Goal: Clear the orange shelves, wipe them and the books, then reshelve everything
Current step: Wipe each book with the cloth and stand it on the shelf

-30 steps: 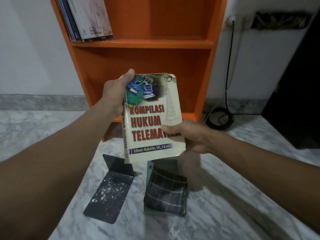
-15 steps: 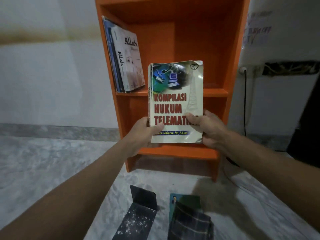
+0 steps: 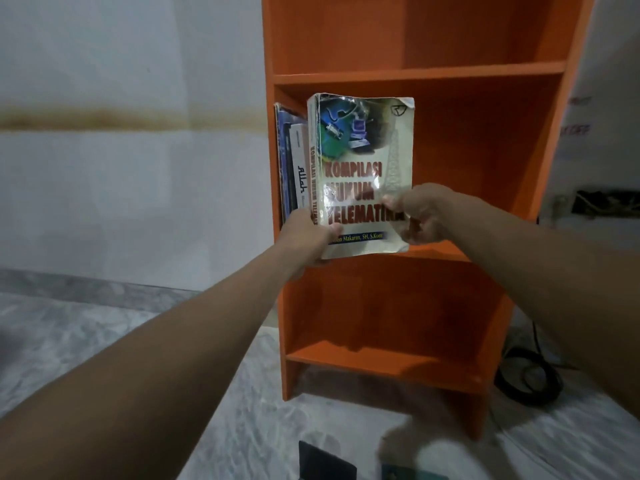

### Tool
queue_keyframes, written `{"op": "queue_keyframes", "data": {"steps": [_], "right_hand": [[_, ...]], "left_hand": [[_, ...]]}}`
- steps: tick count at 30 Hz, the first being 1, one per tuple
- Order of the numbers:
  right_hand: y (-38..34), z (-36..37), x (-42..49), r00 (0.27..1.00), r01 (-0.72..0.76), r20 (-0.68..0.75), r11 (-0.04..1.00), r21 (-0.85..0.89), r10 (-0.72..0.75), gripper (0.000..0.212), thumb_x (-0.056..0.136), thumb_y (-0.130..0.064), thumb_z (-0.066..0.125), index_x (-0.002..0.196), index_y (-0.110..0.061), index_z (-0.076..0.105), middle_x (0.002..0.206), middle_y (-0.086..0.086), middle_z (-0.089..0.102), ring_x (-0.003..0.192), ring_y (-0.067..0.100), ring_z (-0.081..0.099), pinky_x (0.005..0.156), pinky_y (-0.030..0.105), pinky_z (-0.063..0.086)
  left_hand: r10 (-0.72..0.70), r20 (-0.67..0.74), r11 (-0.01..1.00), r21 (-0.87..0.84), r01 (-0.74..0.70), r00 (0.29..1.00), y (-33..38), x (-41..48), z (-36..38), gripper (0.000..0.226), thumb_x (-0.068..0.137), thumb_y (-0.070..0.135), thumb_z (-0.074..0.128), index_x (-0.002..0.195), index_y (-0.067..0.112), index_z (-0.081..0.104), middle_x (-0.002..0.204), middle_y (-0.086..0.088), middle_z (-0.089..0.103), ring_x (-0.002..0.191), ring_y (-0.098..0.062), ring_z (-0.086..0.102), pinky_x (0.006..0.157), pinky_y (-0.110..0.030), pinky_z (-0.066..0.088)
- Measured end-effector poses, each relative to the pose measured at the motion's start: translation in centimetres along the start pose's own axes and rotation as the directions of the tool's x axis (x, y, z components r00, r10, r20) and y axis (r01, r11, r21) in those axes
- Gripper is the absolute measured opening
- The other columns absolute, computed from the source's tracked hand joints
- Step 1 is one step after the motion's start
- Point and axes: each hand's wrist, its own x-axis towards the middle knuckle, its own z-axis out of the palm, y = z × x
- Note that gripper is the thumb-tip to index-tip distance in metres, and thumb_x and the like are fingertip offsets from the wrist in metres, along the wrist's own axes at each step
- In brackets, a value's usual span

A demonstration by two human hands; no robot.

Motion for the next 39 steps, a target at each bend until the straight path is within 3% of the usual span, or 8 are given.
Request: {"op": "queue_keyframes", "data": {"steps": [3,7,16,22,25,30,35,39], "right_hand": [[-1.3,0.1,1.6,1.000,0.011,0.029,0.999,0.047,-0.012,0.012,0.096,-0.020,0.057,0.099,-0.008,0.058,0.097,0.013,0.065,0.081,0.028,0.065,0.071,0.039,0.061],[-1.6,-0.4,4.5,0.992,0.034,0.116,0.998,0.059,-0.040,0.021,0.098,-0.024,0.051,0.111,-0.009,0.057,0.105,0.019,0.062,0.088,0.038,0.061,0.087,0.058,0.053],[0.4,-1.9,11.9,0.958,0.079,0.269,0.991,0.104,-0.105,0.040,0.091,-0.045,0.058,0.113,-0.011,0.055,0.111,0.020,0.061,0.098,0.042,0.058,0.065,0.058,0.056],[1.2,-1.6,16.6,0.936,0.042,0.338,0.983,0.178,-0.101,0.045,0.091,-0.042,0.060,0.125,-0.014,0.052,0.132,0.019,0.051,0.128,0.046,0.043,0.087,0.070,0.045],[1.5,-0.5,18.8,0.919,0.010,0.383,0.977,0.211,-0.092,0.049,0.088,-0.045,0.063,0.126,-0.015,0.053,0.139,0.015,0.050,0.128,0.043,0.044,0.088,0.069,0.046],[1.3,1.1,21.1,0.875,0.001,0.470,0.969,0.248,-0.121,0.036,0.093,-0.043,0.057,0.115,-0.014,0.056,0.112,0.011,0.063,0.094,0.028,0.061,0.073,0.055,0.054],[0.5,2.5,22.2,0.846,0.053,0.515,0.984,0.172,-0.135,0.038,0.093,-0.048,0.054,0.114,-0.016,0.057,0.110,0.007,0.062,0.096,0.029,0.058,0.057,0.052,0.052],[0.1,3.6,22.5,0.836,0.090,0.531,0.989,0.121,-0.141,0.038,0.094,-0.050,0.051,0.113,-0.018,0.057,0.101,0.004,0.061,0.085,0.025,0.054,0.058,0.047,0.050]], "left_hand": [[0.007,-0.043,1.000,-0.019,-0.008,0.999,0.1,1.5,0.3,0.015,0.092,0.015,0.066,0.095,0.025,0.056,0.108,-0.005,0.067,0.100,-0.027,0.065,0.081,-0.049,0.059],[0.020,-0.120,1.000,0.016,-0.019,0.993,-0.8,3.2,1.7,0.024,0.091,0.017,0.067,0.113,0.019,0.057,0.109,-0.004,0.068,0.099,-0.026,0.066,0.079,-0.048,0.060],[0.003,-0.313,0.991,0.128,0.039,0.950,-3.3,6.6,6.3,0.030,0.094,0.018,0.063,0.122,0.013,0.054,0.115,-0.004,0.064,0.102,-0.021,0.064,0.085,-0.041,0.059],[-0.069,-0.461,0.988,0.088,0.123,0.885,-4.5,9.2,8.5,0.027,0.094,0.016,0.062,0.120,0.013,0.054,0.118,-0.005,0.065,0.106,-0.024,0.065,0.087,-0.045,0.058],[-0.042,-0.559,0.986,0.109,0.123,0.828,-5.2,10.1,9.0,0.027,0.093,0.017,0.064,0.118,0.013,0.056,0.118,-0.003,0.065,0.107,-0.020,0.064,0.088,-0.041,0.058],[0.023,-0.710,0.949,0.237,0.207,0.704,-6.1,11.5,9.4,0.029,0.088,0.028,0.071,0.112,0.020,0.057,0.115,-0.001,0.062,0.102,-0.018,0.063,0.082,-0.032,0.057],[0.106,-0.789,0.896,0.341,0.286,0.606,-6.5,11.6,9.3,0.039,0.086,0.025,0.073,0.108,0.018,0.041,0.113,-0.002,0.050,0.099,-0.013,0.053,0.074,-0.021,0.049],[0.108,-0.807,0.879,0.350,0.324,0.580,-6.9,11.6,9.0,0.049,0.084,0.025,0.075,0.116,0.014,0.041,0.115,-0.004,0.050,0.107,-0.017,0.054,0.086,-0.030,0.055]]}}
